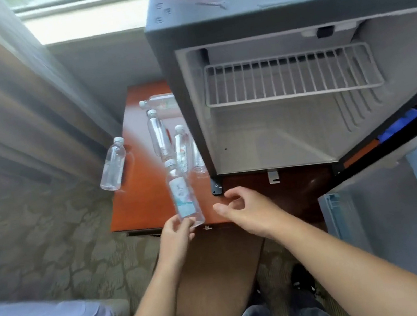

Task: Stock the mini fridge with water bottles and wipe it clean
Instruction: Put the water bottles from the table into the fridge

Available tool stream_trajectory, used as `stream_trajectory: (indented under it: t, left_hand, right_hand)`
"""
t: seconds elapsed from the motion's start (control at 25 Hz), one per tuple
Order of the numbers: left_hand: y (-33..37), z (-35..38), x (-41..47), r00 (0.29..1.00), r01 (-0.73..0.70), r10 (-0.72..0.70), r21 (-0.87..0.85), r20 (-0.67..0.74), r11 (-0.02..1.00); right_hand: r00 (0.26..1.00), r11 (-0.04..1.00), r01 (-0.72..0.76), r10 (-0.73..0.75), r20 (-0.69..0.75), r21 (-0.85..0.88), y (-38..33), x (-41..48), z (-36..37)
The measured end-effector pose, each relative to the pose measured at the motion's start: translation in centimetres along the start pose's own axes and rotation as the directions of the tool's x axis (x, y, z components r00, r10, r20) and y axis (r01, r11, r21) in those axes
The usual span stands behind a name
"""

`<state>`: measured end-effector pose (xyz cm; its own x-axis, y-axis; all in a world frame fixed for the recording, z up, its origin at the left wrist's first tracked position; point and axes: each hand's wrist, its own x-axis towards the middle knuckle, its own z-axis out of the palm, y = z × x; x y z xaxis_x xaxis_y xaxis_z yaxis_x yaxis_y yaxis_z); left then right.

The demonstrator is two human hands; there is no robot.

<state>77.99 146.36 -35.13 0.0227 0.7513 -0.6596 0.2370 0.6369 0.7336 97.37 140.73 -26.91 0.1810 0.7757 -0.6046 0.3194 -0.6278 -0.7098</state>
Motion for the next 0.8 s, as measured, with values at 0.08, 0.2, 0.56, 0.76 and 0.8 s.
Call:
stream_trajectory:
  t: [0.08,0.2,0.56,0.76,0.8]
  left_hand:
    - [0.7,-0.4,-1.1,0.991,-0.106,0.104,0.023,0.086,0.994]
    - [2.7,-2.4,-0.8,0.957,-0.214,0.187,0.105,0.224,0.971]
    - [7.0,-0.6,11.2,0.976,-0.216,0.210,0.360,0.054,0.908]
    - [8.5,3.4,16.6,0.977,-0.128,0.202,0.550,-0.075,0.825]
    - [8.6,3.9,17.3,0.976,-0.104,0.192,0.556,-0.103,0.824]
  right_hand:
    - [0.999,0.998,0.035,-0.037,0.034,0.050,-2.1,2.1,2.5]
    - [0.997,0.994,0.056,-0.051,-0.065,0.090,-4.7,5.2,5.5]
    - [0.988,0.997,-0.075,0.071,-0.137,-0.027,1.7,3.7,2.2]
    - [0.971,0.992,-0.124,0.122,-0.205,0.001,5.0,3.5,-0.9]
    - [0.969,0.992,-0.124,0.124,-0.215,0.015,5.6,3.5,-1.4]
